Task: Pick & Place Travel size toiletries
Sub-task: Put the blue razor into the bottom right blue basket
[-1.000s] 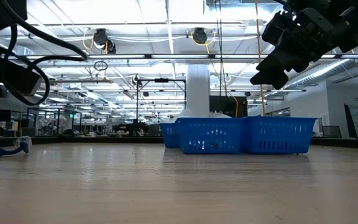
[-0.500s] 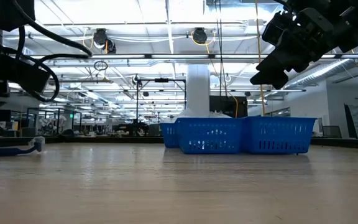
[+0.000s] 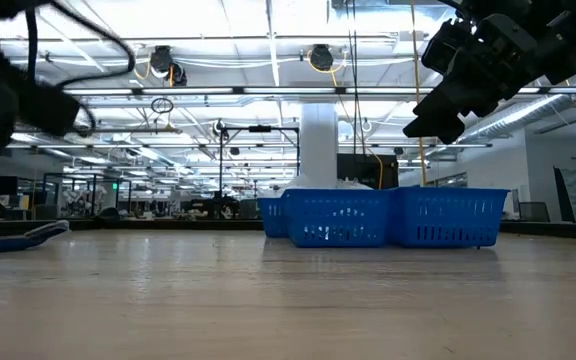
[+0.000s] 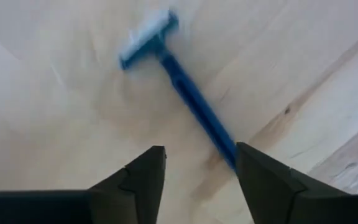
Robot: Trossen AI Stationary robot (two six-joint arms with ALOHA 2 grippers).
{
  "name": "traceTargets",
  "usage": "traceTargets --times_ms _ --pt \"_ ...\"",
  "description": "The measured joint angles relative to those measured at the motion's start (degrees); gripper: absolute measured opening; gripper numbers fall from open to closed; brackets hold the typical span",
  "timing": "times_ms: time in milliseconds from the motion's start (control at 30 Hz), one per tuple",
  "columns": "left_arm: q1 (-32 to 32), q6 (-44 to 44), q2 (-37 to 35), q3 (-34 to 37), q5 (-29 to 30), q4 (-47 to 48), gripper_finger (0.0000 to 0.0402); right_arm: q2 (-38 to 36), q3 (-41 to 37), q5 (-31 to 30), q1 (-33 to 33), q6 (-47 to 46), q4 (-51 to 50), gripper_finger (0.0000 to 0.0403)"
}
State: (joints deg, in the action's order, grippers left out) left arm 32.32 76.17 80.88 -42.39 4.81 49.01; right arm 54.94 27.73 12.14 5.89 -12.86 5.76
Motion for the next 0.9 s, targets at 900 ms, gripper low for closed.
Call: traceTargets --times_ms 900 --pt "-7.61 10.91 -0.25 7.11 -15.78 -18.76 0.0164 0.00 0.00 -0.02 0.00 -0.15 0.02 0.0210"
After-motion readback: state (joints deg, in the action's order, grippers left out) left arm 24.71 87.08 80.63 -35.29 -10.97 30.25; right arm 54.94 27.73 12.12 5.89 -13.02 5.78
